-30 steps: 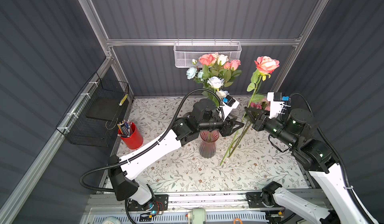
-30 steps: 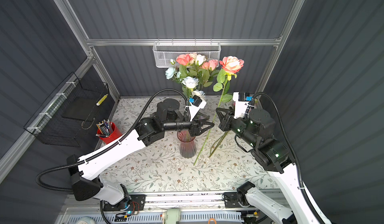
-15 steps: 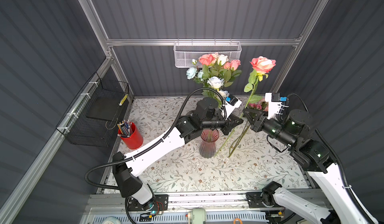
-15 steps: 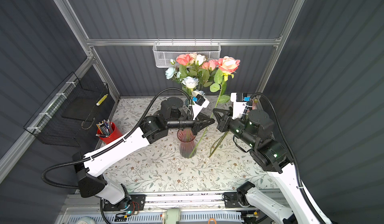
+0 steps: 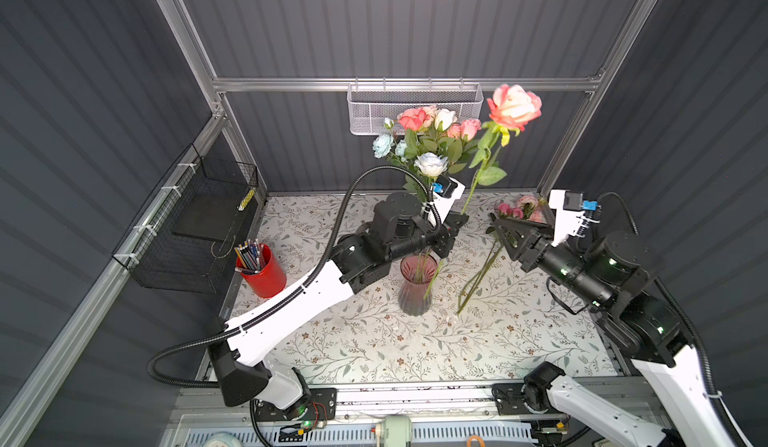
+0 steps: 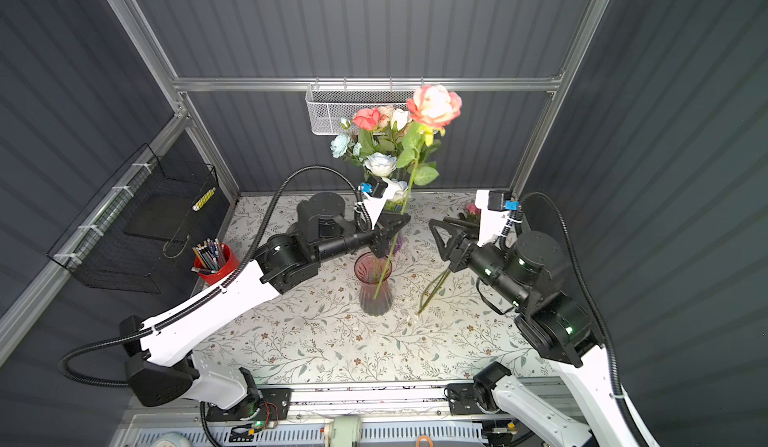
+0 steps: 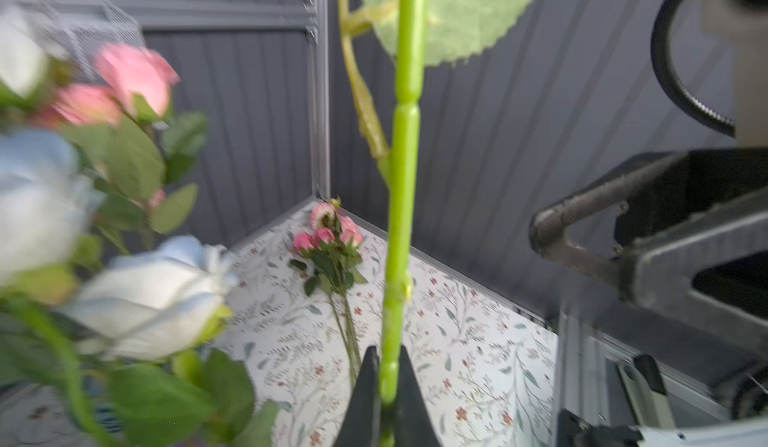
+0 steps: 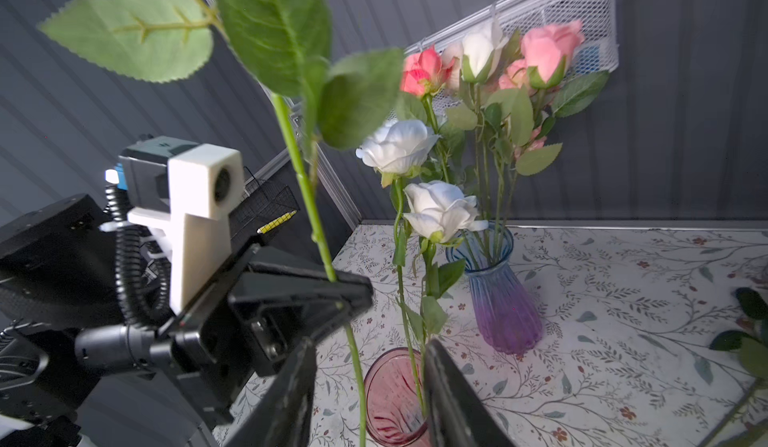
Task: Arrange the flowers into the vase
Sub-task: 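Close the left gripper on the pink rose stem while right gripper opens and draws back, then lower the pink rose stem into the pink-gray vase with the left gripper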
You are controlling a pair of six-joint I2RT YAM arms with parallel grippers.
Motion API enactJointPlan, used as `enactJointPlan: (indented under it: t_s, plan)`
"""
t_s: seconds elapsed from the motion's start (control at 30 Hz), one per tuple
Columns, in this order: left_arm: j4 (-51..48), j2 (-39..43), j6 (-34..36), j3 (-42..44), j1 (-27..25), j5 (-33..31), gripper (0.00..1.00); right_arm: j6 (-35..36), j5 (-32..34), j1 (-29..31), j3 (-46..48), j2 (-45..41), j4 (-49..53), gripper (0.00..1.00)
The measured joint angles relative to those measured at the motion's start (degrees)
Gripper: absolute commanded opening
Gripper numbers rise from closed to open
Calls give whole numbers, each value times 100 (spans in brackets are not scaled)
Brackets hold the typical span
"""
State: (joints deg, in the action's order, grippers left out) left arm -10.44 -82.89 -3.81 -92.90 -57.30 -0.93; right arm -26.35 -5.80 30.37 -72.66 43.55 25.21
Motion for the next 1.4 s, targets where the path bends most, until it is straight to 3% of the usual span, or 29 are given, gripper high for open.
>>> enactJointPlan:
  t_s: [0.17,0.3,0.8,0.87,0.97,1.03,1.1,1.17,1.23,1.4]
  plan:
    - [785,466,450,98,0,-874,0,85,195,0,37,-133,0,45]
    - [1655,619,581,734,0,-1357,0,131,306,0,181,-94,46,45]
    - [2712,584,50,3176,0,-2328,0,341,629,0,391,-251,273,50]
    - [2719,717,-68,3353,0,-2413,14,348,675,0,457,-232,273,51]
    - [2706,925,-238,3471,2,-2507,21,350,763,0,564,-201,273,52]
    - [2682,1084,-313,3534,0,-2524,35,350,802,0,627,-177,280,52]
    - [2645,1237,-398,3589,0,-2551,36,348,844,0,667,-144,302,52]
    - [2588,1364,-426,3635,0,-2570,43,348,881,0,675,-114,328,52]
    - [2503,1462,-455,3679,0,-2588,57,348,903,0,675,-94,330,52]
    - [2203,1659,-595,3814,0,-2586,81,348,1021,0,673,-70,337,53]
